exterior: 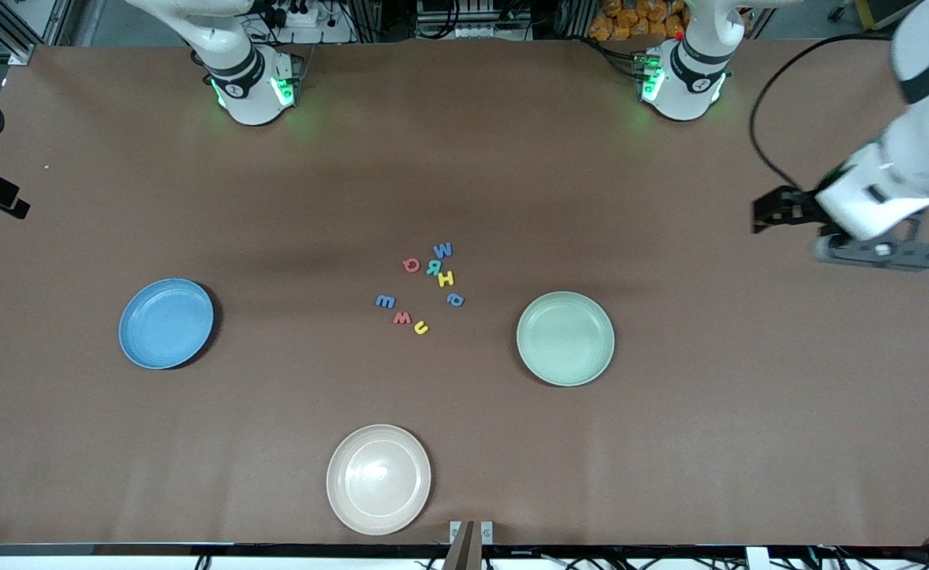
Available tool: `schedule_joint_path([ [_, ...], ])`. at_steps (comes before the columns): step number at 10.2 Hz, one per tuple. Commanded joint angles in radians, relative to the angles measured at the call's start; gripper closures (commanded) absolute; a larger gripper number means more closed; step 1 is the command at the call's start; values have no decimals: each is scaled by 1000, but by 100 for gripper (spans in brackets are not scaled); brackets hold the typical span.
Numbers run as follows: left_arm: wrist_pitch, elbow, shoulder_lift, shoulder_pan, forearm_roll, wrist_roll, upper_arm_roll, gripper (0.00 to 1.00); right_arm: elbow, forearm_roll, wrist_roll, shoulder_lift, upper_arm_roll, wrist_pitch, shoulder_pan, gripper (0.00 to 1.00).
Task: Sort upper and lower case letters into plates
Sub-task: 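Reach the left gripper down toward the pile of foam letters, then grasp the yellow capital H with the left gripper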
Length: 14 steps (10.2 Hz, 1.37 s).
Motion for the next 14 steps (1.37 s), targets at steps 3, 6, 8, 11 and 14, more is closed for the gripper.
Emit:
schedule_joint_path([
  [3,140,19,150,-211,-89,-370,-10,0,6,8,-10,-1,2,1,-10,0],
  [6,317,20,248,-374,-89,-722,-10,0,5,8,-10,0,1,1,-8,0],
  [8,429,23,312,-456,-83,-969,-8,0,5,8,-10,10,2,1,-6,0],
  [11,560,104,467,-548,-43,-1277,-2,0,5,9,-10,11,1,5,-3,0],
  [14,710,172,625,-600,98,-1526,9,0,5,9,-10,14,2,7,-2,0],
])
